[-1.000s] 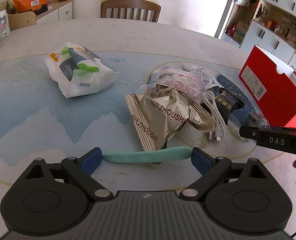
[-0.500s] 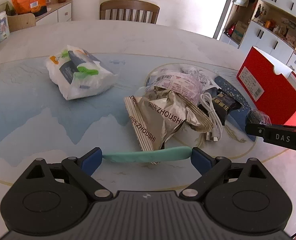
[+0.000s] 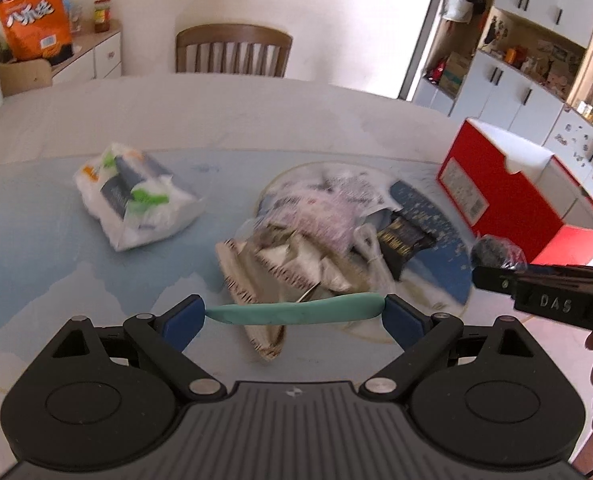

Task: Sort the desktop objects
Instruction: 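Carry the black bag with the right tool while the left tool carries the teal stick to the box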

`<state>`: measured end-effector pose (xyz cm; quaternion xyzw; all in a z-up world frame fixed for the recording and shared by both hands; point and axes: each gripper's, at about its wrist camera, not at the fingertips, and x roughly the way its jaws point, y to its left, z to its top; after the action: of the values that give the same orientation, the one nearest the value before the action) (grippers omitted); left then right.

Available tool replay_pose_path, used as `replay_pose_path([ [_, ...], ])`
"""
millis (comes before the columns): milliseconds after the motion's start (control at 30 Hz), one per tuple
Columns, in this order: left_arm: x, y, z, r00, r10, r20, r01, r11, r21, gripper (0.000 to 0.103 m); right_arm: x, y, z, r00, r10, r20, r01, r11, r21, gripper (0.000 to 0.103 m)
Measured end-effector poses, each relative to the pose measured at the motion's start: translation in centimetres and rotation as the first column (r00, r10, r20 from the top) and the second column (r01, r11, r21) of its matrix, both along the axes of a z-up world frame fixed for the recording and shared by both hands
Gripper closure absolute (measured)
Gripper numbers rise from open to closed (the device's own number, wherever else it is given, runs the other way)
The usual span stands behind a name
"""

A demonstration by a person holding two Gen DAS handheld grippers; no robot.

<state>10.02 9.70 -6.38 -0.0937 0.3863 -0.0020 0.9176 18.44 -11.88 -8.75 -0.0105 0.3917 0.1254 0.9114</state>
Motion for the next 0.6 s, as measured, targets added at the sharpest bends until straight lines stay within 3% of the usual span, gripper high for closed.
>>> replay_pose_path([
  [600,1.8,-4.9,6.0,0.983,-0.154,0.097,0.151,0.988,0.033,0.007,-1.9,-2.5,5.6,0.996,0.021,0.087,-0.021,1.0,-0.004,0.067],
])
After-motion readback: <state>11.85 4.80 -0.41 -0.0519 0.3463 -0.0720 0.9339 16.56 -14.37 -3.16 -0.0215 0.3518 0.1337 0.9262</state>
